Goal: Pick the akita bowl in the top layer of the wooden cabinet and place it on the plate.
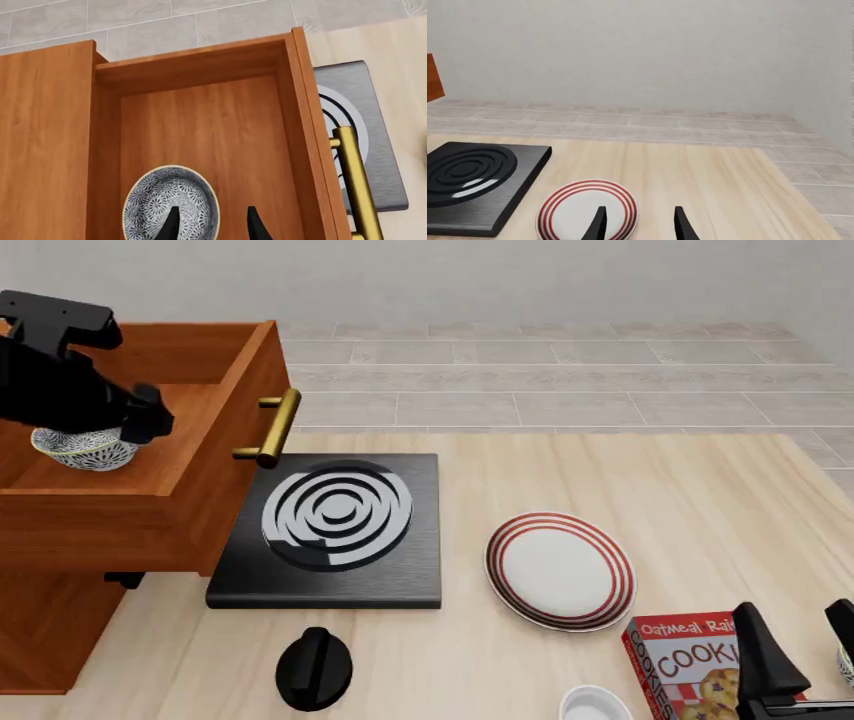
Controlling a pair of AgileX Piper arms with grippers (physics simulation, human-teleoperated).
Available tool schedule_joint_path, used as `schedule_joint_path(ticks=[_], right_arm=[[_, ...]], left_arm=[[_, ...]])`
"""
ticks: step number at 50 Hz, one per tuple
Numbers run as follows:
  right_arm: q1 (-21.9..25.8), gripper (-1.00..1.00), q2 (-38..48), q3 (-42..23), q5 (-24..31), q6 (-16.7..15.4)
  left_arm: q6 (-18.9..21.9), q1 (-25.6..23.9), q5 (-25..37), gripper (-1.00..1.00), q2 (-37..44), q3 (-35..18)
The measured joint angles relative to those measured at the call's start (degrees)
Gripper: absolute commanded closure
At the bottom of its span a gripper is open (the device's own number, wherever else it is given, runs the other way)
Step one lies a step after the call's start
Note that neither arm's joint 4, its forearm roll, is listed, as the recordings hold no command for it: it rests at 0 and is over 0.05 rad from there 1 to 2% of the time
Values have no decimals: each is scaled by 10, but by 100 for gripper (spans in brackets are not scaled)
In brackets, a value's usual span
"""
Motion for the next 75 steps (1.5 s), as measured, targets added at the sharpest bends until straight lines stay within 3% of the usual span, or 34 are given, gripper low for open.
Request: schedule_joint_path(ticks=[36,37,57,75], right_arm=[[1,-100,0,0,0,-2],[1,-100,0,0,0,-3],[1,-100,0,-1,1,-3],[1,-100,0,-1,0,-2]], left_arm=[[-20,2,-47,-100,-13,77],[-19,2,-47,100,-13,78],[-1,14,-54,100,-22,67],[-17,-5,-33,100,-13,11]])
